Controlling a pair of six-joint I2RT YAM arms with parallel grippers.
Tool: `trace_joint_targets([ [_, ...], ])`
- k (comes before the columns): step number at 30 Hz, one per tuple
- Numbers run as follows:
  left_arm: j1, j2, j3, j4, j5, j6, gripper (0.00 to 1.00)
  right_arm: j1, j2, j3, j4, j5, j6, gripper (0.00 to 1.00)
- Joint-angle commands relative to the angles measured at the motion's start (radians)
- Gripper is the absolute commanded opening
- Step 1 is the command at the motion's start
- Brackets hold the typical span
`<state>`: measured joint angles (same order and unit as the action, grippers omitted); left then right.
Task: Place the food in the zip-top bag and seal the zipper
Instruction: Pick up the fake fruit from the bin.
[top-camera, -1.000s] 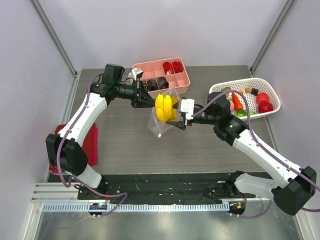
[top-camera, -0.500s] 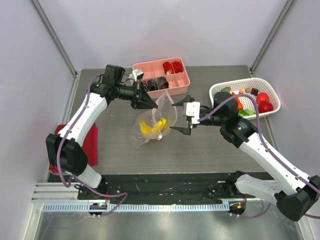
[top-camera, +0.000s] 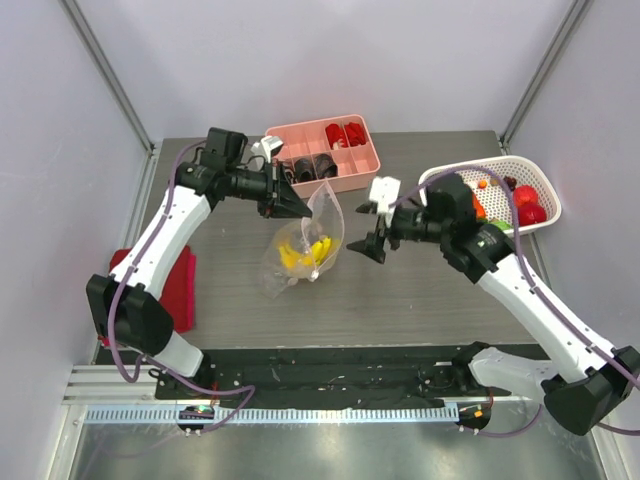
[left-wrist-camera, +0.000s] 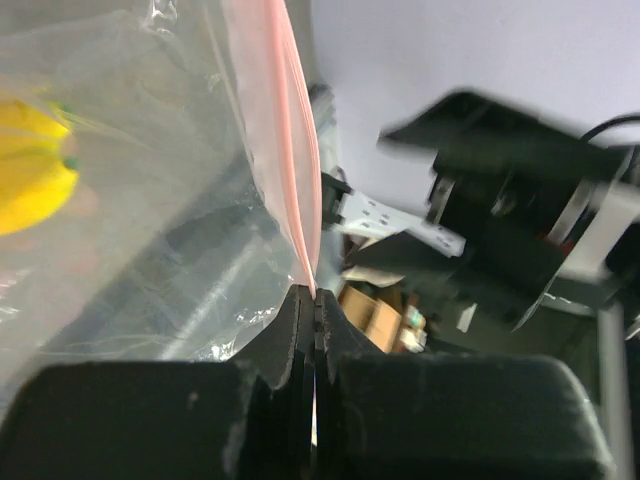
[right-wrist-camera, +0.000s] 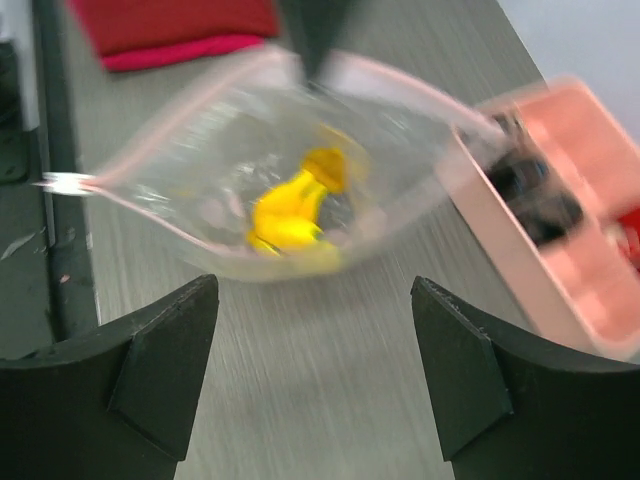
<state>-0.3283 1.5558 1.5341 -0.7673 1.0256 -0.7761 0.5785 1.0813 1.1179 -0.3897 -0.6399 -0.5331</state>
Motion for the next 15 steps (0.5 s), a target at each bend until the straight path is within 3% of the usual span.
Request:
trace_joint_targets([
  [1, -0.028, -0.082, 0.058, -0.066, -0.183, 0.127, 0.0, -0.21, 0.037, 0.049, 0.011, 0.043, 0.381, 0.82],
  [2, -0.032, -0.083, 0.058, -0.067, -0.196, 0.132, 0.0, -0.326, 0.052, 0.062, 0.003, 0.001, 0.424, 0.82],
  [5, -0.043, -0.077, 0.058, -0.064, -0.231, 0.138, 0.0, -0.504, 0.138, 0.126, -0.075, -0.049, 0.472, 0.83],
  [10, -0.044, -0.071, 0.046, -0.032, -0.297, 0.12, 0.0, -0.623, 0.307, 0.239, -0.248, 0.106, 0.32, 0.83],
  [15, -0.044, -0.068, 0.046, -0.03, -0.306, 0.123, 0.0, -0.667, 0.466, 0.257, -0.253, 0.251, 0.223, 0.8],
])
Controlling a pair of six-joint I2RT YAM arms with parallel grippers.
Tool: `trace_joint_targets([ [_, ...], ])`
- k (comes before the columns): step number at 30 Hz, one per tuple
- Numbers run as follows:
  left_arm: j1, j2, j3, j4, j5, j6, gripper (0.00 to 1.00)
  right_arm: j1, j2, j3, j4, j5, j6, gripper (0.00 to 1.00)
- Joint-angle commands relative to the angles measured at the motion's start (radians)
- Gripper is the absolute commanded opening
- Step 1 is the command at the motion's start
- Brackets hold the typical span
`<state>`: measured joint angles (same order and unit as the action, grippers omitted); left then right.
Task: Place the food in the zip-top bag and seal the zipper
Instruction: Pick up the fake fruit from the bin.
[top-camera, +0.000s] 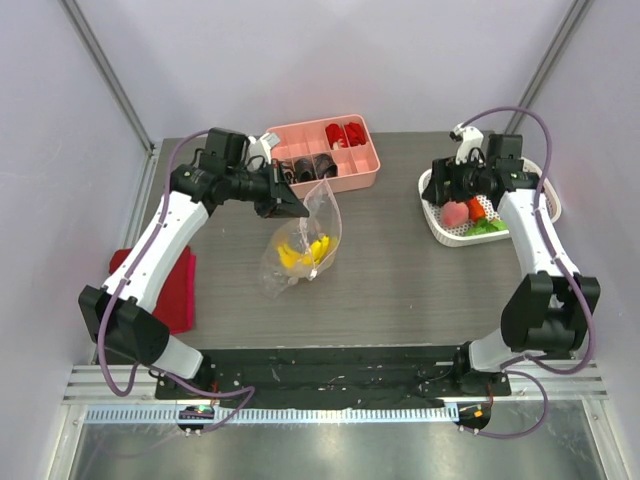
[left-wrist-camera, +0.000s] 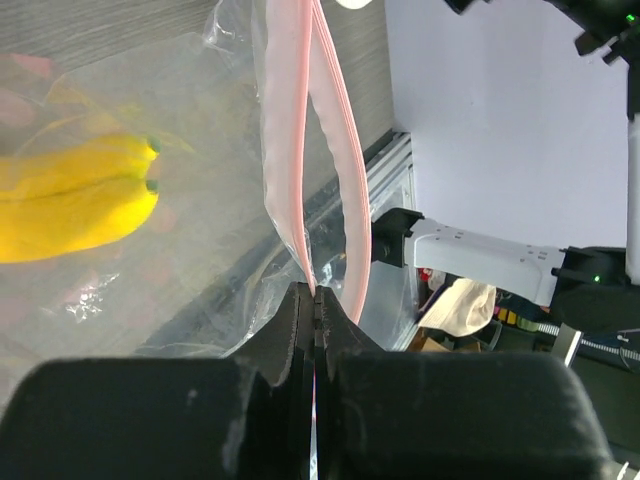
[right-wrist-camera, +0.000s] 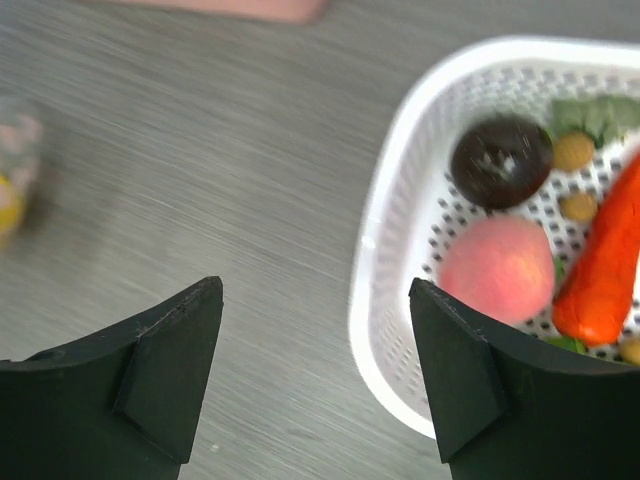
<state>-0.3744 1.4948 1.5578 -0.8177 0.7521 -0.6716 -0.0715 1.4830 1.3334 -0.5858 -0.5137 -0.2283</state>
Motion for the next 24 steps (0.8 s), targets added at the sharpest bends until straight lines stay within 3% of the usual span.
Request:
trace_joint_targets([
  [1, 0.002, -0.007, 0.022, 0.019, -0.033, 0.021, 0.0, -0.024, 0.085, 0.049, -0.049, 0.145, -0.092, 0.8],
  [13, 0.003, -0.011, 0.012, 0.017, -0.027, 0.024, 0.0, -0.04, 0.292, 0.085, 0.066, 0.349, -0.132, 0.81],
  [24, 0.003, -0.002, 0.008, 0.014, -0.027, 0.032, 0.0, -0.04, 0.393, 0.073, 0.119, 0.411, -0.16, 0.84],
])
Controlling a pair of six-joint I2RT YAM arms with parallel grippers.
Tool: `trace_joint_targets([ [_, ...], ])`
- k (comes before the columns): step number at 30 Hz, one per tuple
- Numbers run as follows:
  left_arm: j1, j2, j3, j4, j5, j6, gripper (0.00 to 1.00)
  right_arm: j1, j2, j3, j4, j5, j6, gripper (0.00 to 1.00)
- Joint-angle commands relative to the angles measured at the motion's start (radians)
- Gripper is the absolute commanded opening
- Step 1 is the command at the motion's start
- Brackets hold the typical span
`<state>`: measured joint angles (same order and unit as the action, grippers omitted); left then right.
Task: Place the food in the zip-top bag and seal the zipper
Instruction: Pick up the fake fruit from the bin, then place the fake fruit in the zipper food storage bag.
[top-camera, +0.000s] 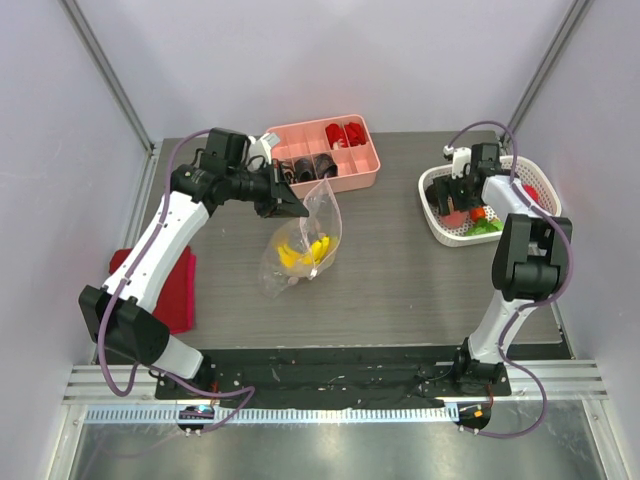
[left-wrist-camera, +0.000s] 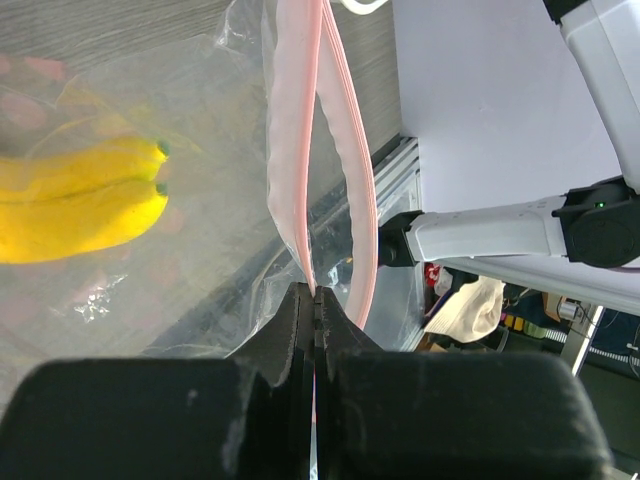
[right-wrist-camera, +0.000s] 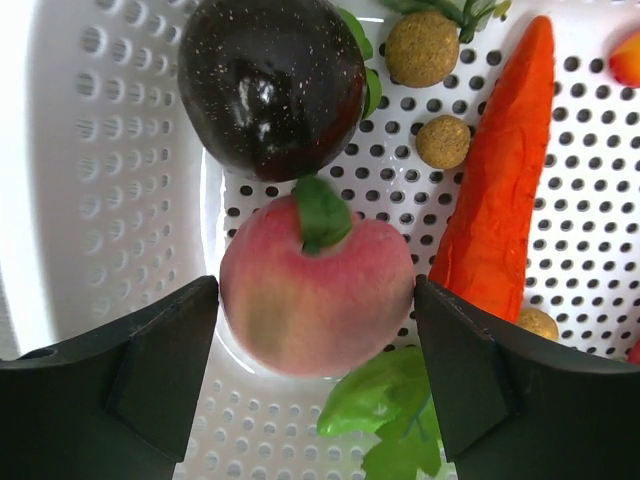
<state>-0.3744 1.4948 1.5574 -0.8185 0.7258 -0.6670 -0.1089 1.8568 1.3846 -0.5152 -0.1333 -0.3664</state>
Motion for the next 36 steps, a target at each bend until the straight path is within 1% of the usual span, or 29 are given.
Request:
trace_joint_targets([
  [1, 0.003, -0.001, 0.007, 0.012, 0.0, 0.027, 0.0, -0.003, 0.022, 0.022, 0.056, 0.029, -0.02, 0.85],
  [7, 0.003, 0.002, 0.009, 0.012, 0.001, 0.027, 0.0, -0.003, 0.05, 0.025, 0.064, 0.035, -0.028, 0.84],
  [8, 0.003, 0.002, 0.009, 0.012, 0.0, 0.027, 0.0, -0.003, 0.048, 0.024, 0.063, 0.034, -0.035, 0.78],
  [9, 0.003, 0.001, 0.007, 0.01, -0.002, 0.027, 0.0, -0.005, 0.035, 0.021, 0.057, 0.029, -0.039, 0.74],
  [10, 0.005, -0.001, 0.007, 0.009, 0.0, 0.027, 0.0, -0.009, 0.024, 0.022, 0.047, 0.018, -0.039, 0.64],
  [12, 0.006, -0.004, 0.004, 0.007, -0.002, 0.027, 0.0, -0.014, -0.037, 0.025, 0.015, -0.003, -0.039, 0.54],
  [13, 0.006, -0.007, 0.003, 0.008, -0.002, 0.029, 0.0, -0.015, -0.066, 0.027, 0.003, -0.041, -0.037, 0.46],
  [15, 0.008, -0.007, 0.001, 0.007, 0.0, 0.029, 0.0, -0.015, -0.123, 0.045, -0.041, -0.103, -0.023, 0.39],
  [16, 0.009, -0.005, 0.0, 0.007, 0.003, 0.027, 0.0, -0.015, -0.187, 0.053, -0.057, -0.182, -0.013, 0.33],
  [18, 0.014, -0.002, 0.0, 0.005, 0.006, 0.027, 0.0, -0.011, -0.244, 0.088, -0.103, -0.285, 0.027, 0.28],
  [19, 0.017, 0.004, 0.003, 0.004, 0.012, 0.024, 0.0, -0.005, -0.29, 0.102, -0.118, -0.404, 0.044, 0.25],
  [20, 0.02, 0.007, 0.004, 0.004, 0.018, 0.021, 0.0, 0.001, -0.318, 0.116, -0.13, -0.47, 0.067, 0.23],
  [22, 0.028, 0.013, 0.004, 0.01, 0.038, 0.009, 0.0, 0.027, -0.39, 0.136, -0.118, -0.607, 0.168, 0.19],
  [23, 0.029, 0.019, 0.004, 0.013, 0.044, 0.003, 0.0, 0.046, -0.415, 0.137, -0.097, -0.7, 0.208, 0.18],
  [24, 0.031, 0.021, 0.004, 0.016, 0.047, 0.0, 0.0, 0.101, -0.438, 0.131, -0.035, -0.736, 0.295, 0.18],
  [26, 0.031, 0.019, 0.004, 0.022, 0.055, -0.008, 0.0, 0.185, -0.511, 0.119, 0.039, -0.759, 0.362, 0.17],
  [27, 0.031, 0.021, 0.004, 0.024, 0.057, -0.009, 0.0, 0.262, -0.536, 0.101, 0.12, -0.755, 0.4, 0.17],
  [29, 0.031, 0.021, 0.004, 0.022, 0.058, -0.008, 0.0, 0.345, -0.582, 0.077, 0.203, -0.735, 0.493, 0.18],
  [30, 0.031, 0.019, 0.003, 0.022, 0.06, -0.008, 0.0, 0.38, -0.585, 0.073, 0.252, -0.709, 0.507, 0.17],
  [31, 0.031, 0.019, 0.001, 0.024, 0.063, -0.009, 0.0, 0.458, -0.584, 0.079, 0.256, -0.685, 0.508, 0.17],
  [32, 0.031, 0.018, 0.0, 0.025, 0.064, -0.011, 0.0, 0.494, -0.578, 0.086, 0.251, -0.666, 0.495, 0.17],
  [34, 0.031, 0.015, -0.002, 0.027, 0.066, -0.011, 0.0, 0.578, -0.545, 0.111, 0.209, -0.615, 0.442, 0.17],
  [36, 0.032, 0.013, 0.0, 0.025, 0.07, -0.013, 0.0, 0.62, -0.515, 0.116, 0.169, -0.579, 0.406, 0.18],
])
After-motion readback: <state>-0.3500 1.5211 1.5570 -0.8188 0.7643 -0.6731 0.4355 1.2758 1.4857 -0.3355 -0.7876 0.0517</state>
